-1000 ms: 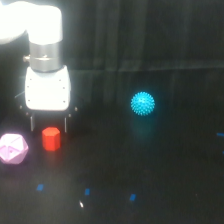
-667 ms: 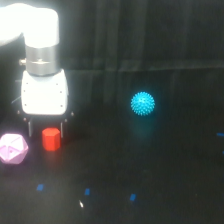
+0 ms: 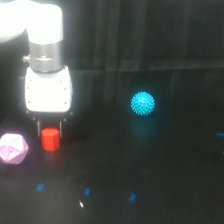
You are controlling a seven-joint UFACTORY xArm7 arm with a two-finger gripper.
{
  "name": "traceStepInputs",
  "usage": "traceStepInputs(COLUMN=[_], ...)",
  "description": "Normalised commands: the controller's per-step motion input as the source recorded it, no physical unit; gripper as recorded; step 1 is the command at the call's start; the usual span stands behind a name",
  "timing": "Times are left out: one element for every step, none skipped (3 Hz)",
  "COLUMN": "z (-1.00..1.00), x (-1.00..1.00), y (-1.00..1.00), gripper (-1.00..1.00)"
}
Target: Pick up the red object from the table
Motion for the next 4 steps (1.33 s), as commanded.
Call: traceStepInputs(z=[1.00, 0.95, 0.94, 1.00], x=[0.62, 0.42, 0.44, -0.32], y=[0.42, 0.81, 0.83, 1.00], gripper=[-0.70, -1.00, -0.99, -0.38])
